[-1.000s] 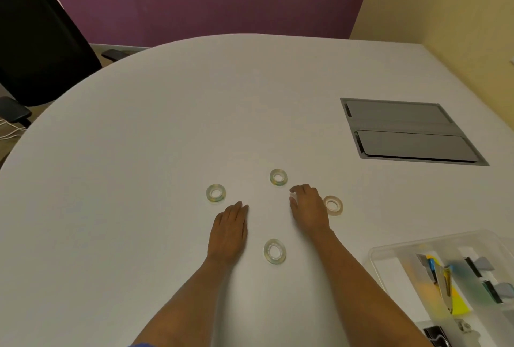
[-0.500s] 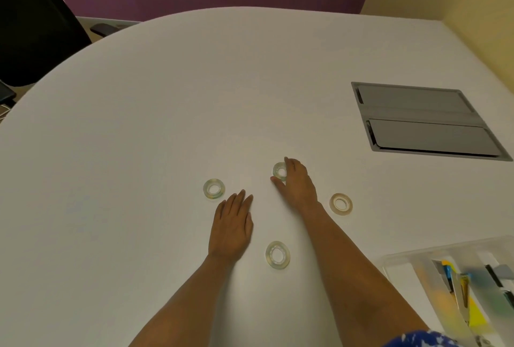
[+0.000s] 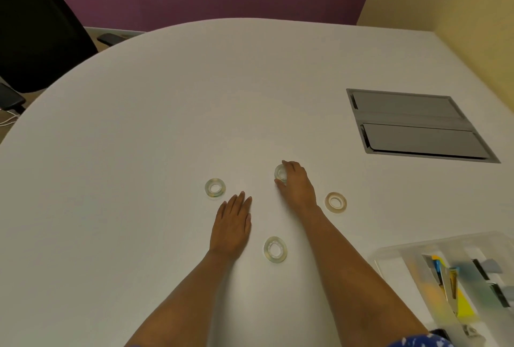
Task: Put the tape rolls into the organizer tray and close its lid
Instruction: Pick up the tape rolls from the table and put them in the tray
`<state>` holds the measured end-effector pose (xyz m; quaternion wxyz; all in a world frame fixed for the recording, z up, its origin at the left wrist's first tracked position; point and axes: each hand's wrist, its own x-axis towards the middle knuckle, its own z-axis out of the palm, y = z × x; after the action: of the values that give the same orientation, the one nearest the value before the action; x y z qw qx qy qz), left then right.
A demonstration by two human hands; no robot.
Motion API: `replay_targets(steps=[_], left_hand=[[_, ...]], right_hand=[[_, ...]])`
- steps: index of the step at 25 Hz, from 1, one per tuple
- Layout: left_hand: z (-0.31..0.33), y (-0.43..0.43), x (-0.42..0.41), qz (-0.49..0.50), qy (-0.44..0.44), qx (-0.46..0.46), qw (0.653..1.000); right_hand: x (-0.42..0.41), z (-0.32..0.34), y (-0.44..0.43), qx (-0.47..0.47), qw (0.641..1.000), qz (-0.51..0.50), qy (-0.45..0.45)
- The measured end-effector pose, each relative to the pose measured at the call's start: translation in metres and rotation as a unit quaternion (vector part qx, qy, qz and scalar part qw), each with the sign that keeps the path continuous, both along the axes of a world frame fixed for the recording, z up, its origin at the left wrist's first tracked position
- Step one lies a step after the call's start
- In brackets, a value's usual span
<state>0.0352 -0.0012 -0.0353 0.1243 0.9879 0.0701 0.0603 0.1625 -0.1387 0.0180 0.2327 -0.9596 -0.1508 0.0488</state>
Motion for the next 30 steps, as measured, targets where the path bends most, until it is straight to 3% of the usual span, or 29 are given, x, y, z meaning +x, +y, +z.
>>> replay_targets(steps=[19, 30], left_hand=[[0.078, -0.022, -0.082, -0.045, -0.027, -0.008, 0.999], [0.074, -0.113, -0.063, -0.006, -0.009, -0.029, 1.0]], right_hand=[[-0.11, 0.065, -0.064, 0.02, 0.997, -0.056, -0.055], [-0.091, 0.06, -0.165, 0.038, 0.995, -0.068, -0.055]])
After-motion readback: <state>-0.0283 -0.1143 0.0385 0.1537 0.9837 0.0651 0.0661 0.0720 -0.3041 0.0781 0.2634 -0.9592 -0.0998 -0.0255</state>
